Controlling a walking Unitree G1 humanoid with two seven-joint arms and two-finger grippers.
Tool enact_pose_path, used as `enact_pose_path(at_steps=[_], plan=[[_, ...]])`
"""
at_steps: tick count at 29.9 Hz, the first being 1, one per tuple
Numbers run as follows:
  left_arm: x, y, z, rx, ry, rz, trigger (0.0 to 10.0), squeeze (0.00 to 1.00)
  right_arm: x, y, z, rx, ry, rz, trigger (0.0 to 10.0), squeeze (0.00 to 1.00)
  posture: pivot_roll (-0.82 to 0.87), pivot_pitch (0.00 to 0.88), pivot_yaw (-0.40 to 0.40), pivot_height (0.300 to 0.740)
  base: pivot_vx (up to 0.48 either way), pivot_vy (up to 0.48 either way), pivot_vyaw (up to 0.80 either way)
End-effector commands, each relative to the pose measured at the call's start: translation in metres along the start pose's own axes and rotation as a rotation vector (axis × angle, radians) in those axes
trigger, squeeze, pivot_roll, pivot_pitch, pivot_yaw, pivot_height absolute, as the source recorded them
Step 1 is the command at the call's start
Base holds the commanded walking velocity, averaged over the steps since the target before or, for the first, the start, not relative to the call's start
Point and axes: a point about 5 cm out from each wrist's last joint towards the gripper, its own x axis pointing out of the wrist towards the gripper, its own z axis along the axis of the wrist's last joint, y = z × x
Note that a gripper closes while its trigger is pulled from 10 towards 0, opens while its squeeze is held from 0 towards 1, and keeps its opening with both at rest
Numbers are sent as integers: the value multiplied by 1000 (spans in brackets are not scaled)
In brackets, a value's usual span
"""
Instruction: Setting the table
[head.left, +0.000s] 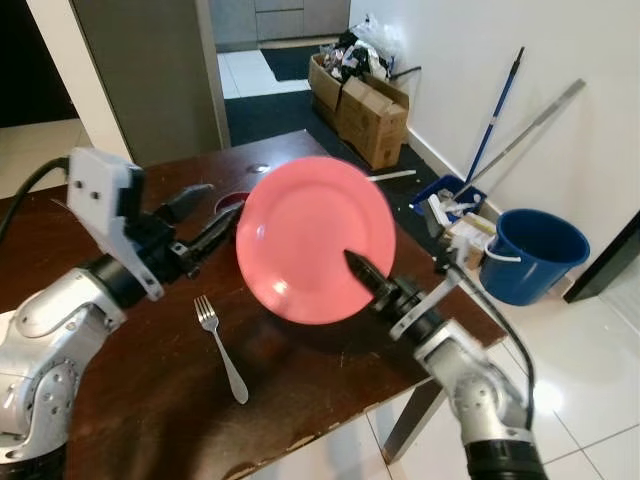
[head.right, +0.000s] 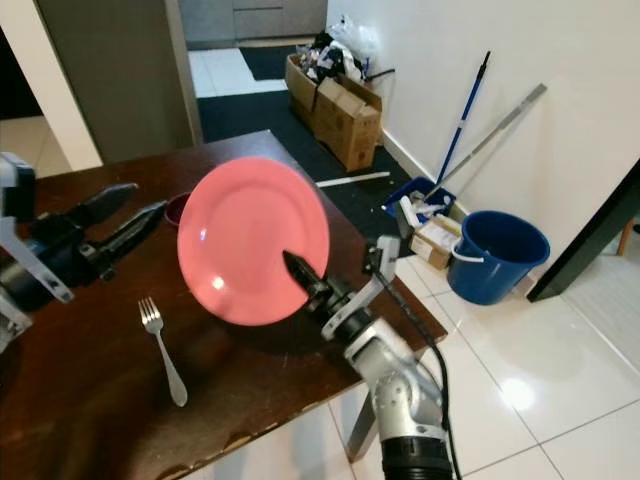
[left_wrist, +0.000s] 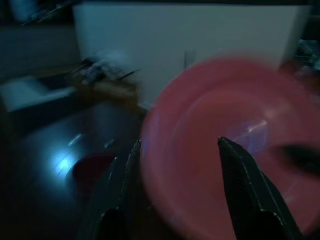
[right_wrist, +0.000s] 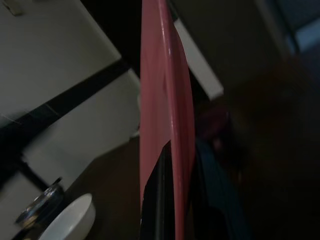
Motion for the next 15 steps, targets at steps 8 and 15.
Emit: enact_pose_path(at_steps=[8, 15], plan=[[-13, 11, -61, -37, 206, 368, 10000, 0, -11, 22, 38, -106, -114, -39, 10000, 0, 2, 9, 65, 740, 0, 0, 0], [-10, 13, -67, -28, 206, 472, 10000, 0, -16, 33, 50, -151, -156, -72, 10000, 0, -13, 0, 61, 740, 0, 0, 0]])
